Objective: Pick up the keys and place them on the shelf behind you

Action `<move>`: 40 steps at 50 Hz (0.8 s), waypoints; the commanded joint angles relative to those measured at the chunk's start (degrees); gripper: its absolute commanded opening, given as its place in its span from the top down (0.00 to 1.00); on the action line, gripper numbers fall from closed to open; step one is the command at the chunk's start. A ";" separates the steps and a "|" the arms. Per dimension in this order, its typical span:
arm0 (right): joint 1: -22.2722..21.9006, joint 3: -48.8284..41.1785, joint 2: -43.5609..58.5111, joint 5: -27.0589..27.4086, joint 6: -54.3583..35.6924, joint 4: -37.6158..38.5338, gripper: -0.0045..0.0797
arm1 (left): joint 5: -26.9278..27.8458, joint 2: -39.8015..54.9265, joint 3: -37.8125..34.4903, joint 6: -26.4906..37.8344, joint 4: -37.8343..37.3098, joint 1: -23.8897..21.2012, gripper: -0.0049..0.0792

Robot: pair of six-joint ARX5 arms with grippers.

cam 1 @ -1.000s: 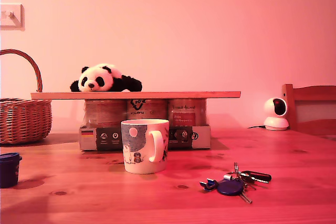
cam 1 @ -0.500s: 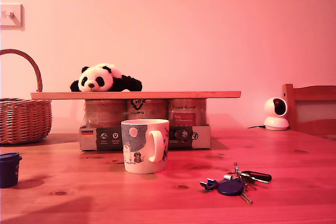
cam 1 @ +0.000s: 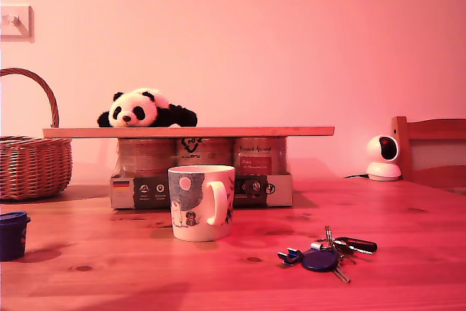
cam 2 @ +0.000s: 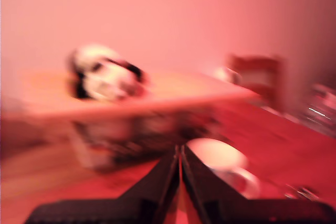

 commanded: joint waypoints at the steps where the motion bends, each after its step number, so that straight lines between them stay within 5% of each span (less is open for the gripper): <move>1: 0.76 1.84 3.89 -1.88 0.28 -2.40 0.96 | 0.48 0.44 0.28 -0.33 -0.04 -0.81 0.97; 24: 10.03 18.60 36.44 -4.94 13.38 -12.68 0.83 | 6.93 0.46 0.28 -0.31 -0.92 -7.06 0.97; 40: 18.88 29.83 57.07 -0.83 15.96 -18.16 0.60 | 10.12 0.46 0.28 -0.13 -1.49 -11.80 0.97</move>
